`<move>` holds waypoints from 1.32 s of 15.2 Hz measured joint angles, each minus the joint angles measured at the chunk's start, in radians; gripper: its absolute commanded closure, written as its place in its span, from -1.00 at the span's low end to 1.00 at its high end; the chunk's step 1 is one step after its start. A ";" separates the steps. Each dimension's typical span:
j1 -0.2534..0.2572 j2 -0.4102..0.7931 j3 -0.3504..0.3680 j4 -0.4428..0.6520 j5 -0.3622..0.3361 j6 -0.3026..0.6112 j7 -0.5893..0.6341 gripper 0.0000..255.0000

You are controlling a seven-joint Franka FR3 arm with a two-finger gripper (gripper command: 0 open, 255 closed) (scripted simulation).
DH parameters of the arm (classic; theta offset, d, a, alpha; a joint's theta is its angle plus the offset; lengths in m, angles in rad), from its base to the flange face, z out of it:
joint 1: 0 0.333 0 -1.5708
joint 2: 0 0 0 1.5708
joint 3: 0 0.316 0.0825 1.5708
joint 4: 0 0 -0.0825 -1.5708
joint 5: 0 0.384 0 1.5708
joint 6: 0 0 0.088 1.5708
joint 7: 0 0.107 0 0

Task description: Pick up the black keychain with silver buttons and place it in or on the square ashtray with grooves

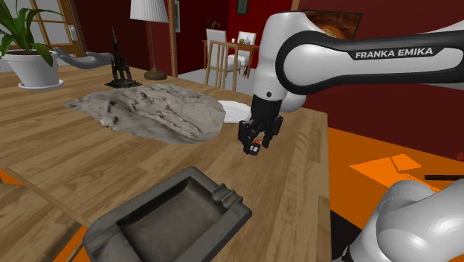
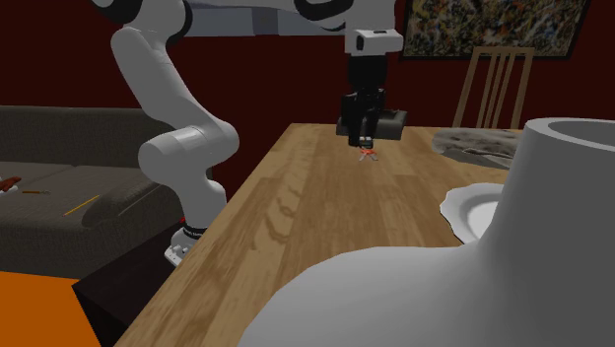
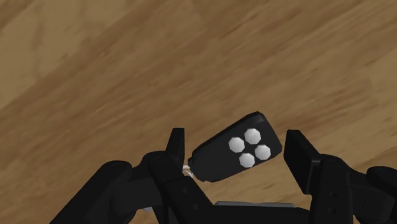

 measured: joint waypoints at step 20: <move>0.002 0.040 0.020 0.275 -0.004 -0.231 0.056 1.00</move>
